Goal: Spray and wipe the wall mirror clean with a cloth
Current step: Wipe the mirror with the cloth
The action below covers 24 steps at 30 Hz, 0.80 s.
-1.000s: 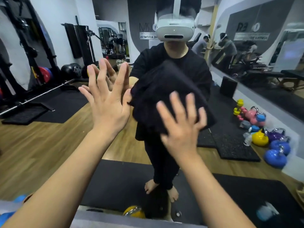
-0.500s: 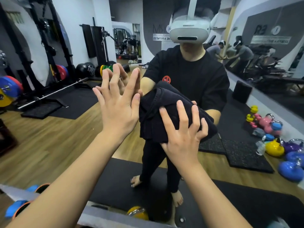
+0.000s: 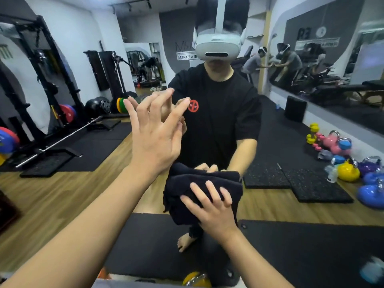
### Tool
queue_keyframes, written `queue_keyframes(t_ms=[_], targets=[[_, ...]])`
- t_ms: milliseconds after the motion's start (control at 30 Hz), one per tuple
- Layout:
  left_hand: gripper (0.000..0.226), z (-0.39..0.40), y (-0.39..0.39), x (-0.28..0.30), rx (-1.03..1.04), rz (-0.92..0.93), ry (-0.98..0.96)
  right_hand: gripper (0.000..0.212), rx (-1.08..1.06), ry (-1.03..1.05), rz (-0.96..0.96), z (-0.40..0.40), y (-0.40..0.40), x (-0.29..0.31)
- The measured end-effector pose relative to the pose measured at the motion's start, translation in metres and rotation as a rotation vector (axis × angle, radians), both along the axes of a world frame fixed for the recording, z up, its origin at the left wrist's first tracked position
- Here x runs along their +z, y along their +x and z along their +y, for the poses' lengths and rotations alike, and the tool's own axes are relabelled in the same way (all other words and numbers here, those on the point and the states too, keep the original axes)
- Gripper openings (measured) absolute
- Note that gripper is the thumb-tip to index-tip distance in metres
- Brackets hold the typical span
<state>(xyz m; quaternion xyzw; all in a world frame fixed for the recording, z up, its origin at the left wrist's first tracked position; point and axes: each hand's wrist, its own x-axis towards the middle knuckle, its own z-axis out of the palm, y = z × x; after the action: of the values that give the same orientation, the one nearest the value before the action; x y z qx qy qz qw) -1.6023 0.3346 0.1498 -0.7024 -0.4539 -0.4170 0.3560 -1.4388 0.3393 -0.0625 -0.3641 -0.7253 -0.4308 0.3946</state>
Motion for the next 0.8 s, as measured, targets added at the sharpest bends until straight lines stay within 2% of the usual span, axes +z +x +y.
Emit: queue_keyframes(t_ms=[100,167,300,367,433,533,633,733,800], targets=[[0.049,0.001,-0.010,-0.001,-0.031,0.029,0.000,0.043,0.040,-0.013,0.090,-0.004,0.009,0.033],[0.048,0.000,-0.019,-0.001,-0.074,-0.034,0.016,0.037,0.057,-0.035,0.224,-0.009,0.018,0.072],[0.053,0.000,-0.044,0.006,-0.097,-0.157,0.069,0.059,0.017,-0.014,0.642,-0.014,0.030,0.156],[0.059,0.001,-0.059,0.008,-0.056,-0.216,0.085,0.059,0.019,-0.002,0.880,-0.014,0.027,0.184],[0.067,0.000,-0.073,0.011,-0.017,-0.346,0.073,0.056,0.032,0.017,0.960,-0.010,0.012,0.188],[0.071,-0.001,-0.088,0.012,0.047,-0.480,-0.029,0.044,0.016,0.062,0.756,-0.003,-0.028,0.146],[0.068,0.003,-0.094,0.002,0.052,-0.436,-0.108,0.031,0.060,0.025,0.431,-0.004,-0.071,0.078],[0.064,0.004,-0.095,-0.008,0.005,-0.409,-0.118,0.036,0.100,-0.074,0.079,-0.011,-0.091,0.018],[0.064,0.002,-0.099,-0.011,0.002,-0.405,-0.118,0.034,0.078,-0.098,0.010,-0.011,-0.089,0.009]])
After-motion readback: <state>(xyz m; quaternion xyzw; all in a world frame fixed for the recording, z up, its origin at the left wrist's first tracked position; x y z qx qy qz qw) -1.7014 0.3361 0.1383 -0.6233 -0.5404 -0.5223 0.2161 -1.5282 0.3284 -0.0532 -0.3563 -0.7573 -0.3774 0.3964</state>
